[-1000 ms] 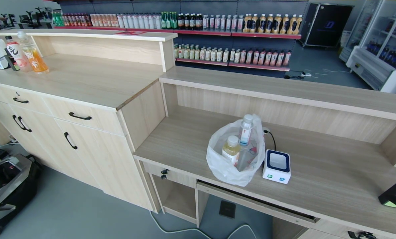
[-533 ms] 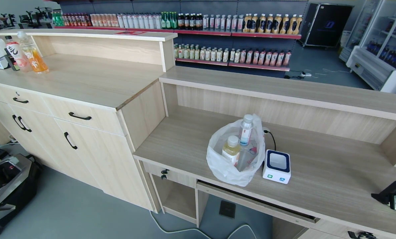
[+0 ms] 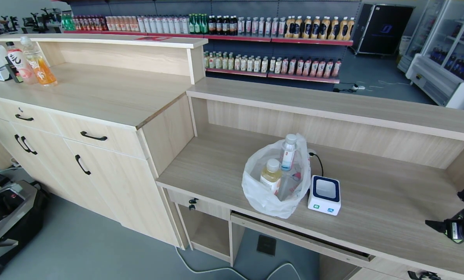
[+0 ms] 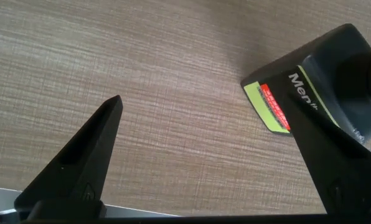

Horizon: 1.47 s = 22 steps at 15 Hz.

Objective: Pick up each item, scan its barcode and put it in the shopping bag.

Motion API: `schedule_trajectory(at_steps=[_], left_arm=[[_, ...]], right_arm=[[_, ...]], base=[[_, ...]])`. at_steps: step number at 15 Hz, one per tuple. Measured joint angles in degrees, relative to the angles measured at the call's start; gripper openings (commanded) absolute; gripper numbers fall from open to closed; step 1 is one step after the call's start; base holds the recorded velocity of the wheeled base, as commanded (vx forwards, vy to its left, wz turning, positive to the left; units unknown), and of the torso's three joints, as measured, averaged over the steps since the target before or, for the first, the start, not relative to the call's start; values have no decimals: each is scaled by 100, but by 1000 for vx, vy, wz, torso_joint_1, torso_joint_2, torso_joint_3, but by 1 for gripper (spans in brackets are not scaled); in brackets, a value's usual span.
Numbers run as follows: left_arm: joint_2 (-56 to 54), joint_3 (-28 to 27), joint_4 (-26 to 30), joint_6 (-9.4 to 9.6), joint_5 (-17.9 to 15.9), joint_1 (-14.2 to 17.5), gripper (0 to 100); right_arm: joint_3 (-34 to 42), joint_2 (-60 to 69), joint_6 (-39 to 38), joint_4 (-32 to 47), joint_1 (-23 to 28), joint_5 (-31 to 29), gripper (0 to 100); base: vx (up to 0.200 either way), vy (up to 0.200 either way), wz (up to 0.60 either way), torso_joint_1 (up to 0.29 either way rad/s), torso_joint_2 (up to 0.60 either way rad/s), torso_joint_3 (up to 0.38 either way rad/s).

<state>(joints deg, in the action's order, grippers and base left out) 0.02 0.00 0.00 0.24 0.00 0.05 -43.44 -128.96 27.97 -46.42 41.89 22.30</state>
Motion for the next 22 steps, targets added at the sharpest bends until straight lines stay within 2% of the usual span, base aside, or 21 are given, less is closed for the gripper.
schedule_trajectory(at_steps=[4,7,8,10,13,17,20,22], left_arm=[[0,0,0,0,0,0,100],[0,0,0,2,0,0,100],[0,0,0,0,0,2,100],[0,0,0,2,0,2,100],[0,0,0,0,0,5,100],[0,0,0,0,0,0,100],[0,0,0,0,0,5,100],[0,0,0,2,0,5,100]], right_arm=[[669,1298,358,39,119,-119,100],[1207,2269,1747,299,1084,-569,100],[1285,2370,2018,178,1329,-621,100],[1276,2147,2200,-200,1477,-668,100],[903,1425,2154,-438,1534,-719,100],[118,733,1473,422,1541,-686,100],[-455,367,1033,661,1542,-612,100],[-638,215,1033,805,1541,-319,100]], base=[[0,0,0,0,0,0],[0,0,0,0,0,0],[0,0,0,0,0,0],[0,0,0,0,0,0],[0,0,0,0,0,0],[0,0,0,0,0,0],[0,0,0,0,0,0],[0,0,0,0,0,0]])
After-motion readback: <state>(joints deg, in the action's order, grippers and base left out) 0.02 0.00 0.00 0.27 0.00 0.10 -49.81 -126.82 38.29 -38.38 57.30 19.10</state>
